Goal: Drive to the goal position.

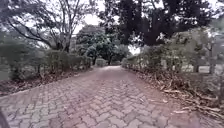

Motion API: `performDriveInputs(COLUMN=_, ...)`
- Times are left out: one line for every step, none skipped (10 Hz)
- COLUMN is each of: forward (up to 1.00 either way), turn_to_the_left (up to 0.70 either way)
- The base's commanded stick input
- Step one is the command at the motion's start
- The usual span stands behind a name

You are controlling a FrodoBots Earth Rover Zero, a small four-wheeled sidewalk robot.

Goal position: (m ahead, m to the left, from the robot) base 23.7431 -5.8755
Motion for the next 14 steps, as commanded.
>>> performDriveInputs(forward=0.7, turn_to_the_left=0.0)
performDriveInputs(forward=0.7, turn_to_the_left=0.0)
performDriveInputs(forward=0.7, turn_to_the_left=0.0)
performDriveInputs(forward=0.7, turn_to_the_left=0.0)
performDriveInputs(forward=0.7, turn_to_the_left=0.0)
performDriveInputs(forward=0.7, turn_to_the_left=0.0)
performDriveInputs(forward=0.7, turn_to_the_left=0.0)
performDriveInputs(forward=0.7, turn_to_the_left=0.0)
performDriveInputs(forward=0.7, turn_to_the_left=0.0)
performDriveInputs(forward=0.7, turn_to_the_left=0.0)
performDriveInputs(forward=0.7, turn_to_the_left=0.0)
performDriveInputs(forward=0.7, turn_to_the_left=0.0)
performDriveInputs(forward=0.7, turn_to_the_left=0.0)
performDriveInputs(forward=0.7, turn_to_the_left=0.0)
